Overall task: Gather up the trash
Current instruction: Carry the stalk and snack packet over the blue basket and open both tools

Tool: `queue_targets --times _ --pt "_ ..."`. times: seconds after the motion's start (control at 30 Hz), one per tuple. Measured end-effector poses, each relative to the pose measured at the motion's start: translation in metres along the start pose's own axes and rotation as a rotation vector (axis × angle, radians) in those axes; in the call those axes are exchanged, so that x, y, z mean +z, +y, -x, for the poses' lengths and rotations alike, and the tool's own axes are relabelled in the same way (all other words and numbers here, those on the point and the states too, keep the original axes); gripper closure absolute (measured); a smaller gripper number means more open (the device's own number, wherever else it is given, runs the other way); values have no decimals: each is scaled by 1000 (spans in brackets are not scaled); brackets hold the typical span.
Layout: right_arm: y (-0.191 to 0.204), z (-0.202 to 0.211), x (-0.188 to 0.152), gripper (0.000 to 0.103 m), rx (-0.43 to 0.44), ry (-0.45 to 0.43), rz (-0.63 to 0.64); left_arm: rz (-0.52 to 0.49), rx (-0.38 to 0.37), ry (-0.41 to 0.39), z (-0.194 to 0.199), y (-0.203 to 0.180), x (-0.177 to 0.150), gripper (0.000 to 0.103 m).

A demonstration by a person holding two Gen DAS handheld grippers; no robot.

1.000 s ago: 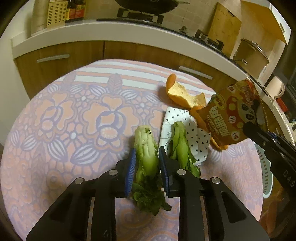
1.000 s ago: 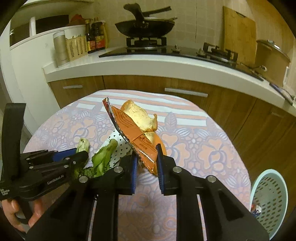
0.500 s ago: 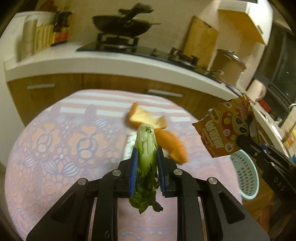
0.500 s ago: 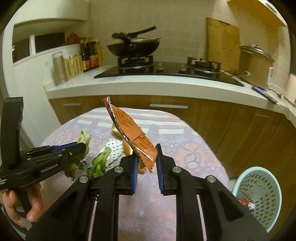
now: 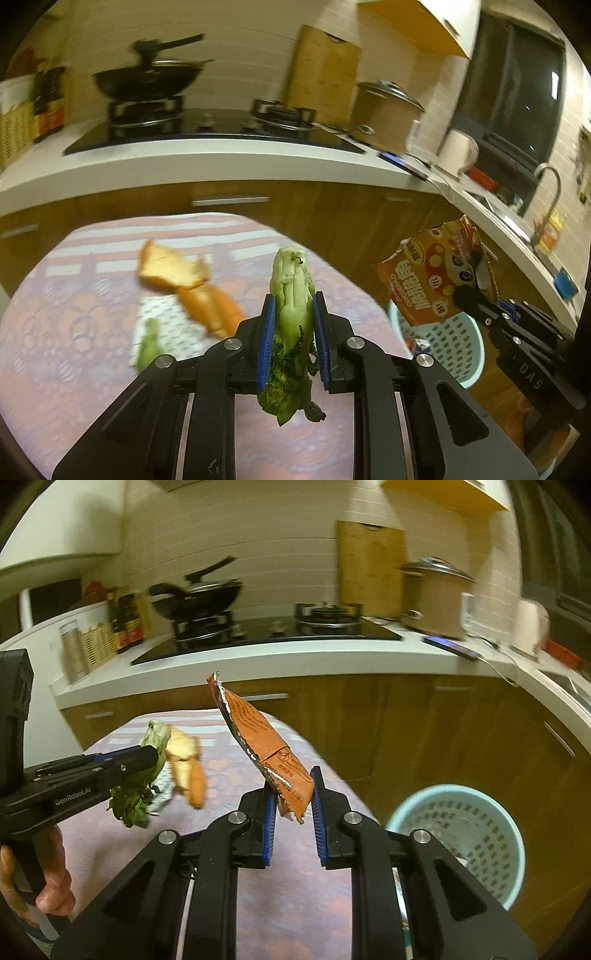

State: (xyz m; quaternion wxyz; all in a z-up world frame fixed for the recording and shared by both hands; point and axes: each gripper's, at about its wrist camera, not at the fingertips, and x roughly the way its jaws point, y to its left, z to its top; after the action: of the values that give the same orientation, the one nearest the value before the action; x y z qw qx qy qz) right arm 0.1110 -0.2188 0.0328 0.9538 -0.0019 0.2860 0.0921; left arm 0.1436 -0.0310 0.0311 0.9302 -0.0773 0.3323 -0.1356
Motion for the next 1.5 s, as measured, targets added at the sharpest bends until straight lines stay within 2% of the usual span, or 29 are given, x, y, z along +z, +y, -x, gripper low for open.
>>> queue_targets --times 0.47,0.67,1.0,1.27,1.5 --pt "-130 7 -45 88 -191 42 -226 -172 -189 68 -72 -118 0 85" --pt "-170 1 -71 88 -224 93 -328 -208 -241 113 -99 -146 -11 85" --pt "-201 -15 -99 88 -241 169 -425 -276 -275 194 -137 -181 -33 84" --pt "-218 -28 -118 88 -249 239 -470 -297 -298 250 -156 -192 -46 84" --pt "-223 -32 -123 88 -245 263 -492 -331 -295 281 -166 -200 -52 84"
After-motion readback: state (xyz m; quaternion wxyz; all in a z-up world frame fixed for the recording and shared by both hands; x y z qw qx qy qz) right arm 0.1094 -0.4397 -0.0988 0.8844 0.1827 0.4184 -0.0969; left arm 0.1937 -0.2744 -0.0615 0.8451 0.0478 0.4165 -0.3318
